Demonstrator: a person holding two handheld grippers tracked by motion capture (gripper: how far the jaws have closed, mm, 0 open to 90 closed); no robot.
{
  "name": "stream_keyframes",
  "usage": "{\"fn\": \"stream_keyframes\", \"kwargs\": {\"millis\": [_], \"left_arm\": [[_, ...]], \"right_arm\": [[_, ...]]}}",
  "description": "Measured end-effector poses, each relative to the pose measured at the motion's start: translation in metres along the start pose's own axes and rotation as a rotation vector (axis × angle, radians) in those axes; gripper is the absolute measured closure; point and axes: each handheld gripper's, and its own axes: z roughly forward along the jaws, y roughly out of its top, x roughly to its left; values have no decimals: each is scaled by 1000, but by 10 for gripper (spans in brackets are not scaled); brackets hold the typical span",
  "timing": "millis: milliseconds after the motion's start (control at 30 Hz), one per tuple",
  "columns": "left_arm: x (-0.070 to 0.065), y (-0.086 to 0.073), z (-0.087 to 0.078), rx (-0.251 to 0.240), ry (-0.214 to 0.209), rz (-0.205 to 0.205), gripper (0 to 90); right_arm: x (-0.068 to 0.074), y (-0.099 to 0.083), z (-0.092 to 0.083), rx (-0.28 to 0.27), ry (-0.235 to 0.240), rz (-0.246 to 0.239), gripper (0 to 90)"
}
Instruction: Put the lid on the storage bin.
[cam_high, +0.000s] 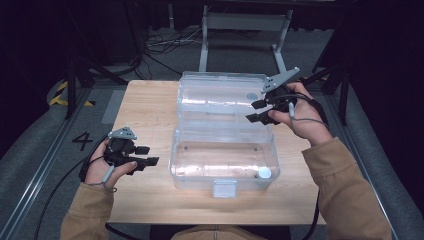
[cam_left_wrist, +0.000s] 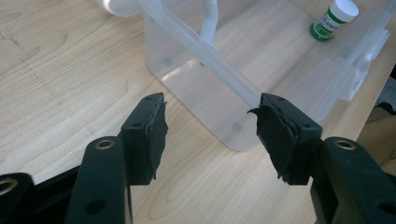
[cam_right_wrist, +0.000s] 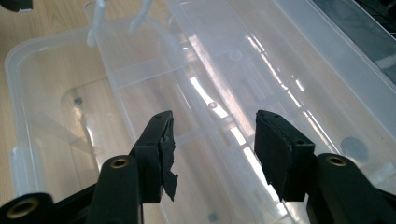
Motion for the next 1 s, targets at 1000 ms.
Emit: {"fn": "stream_keyframes", "kwargs": {"millis": [1000], "left_arm": [[-13, 7, 7, 8, -32, 45, 432]], "right_arm": [[-28, 5, 41, 40, 85, -25, 799]]}}
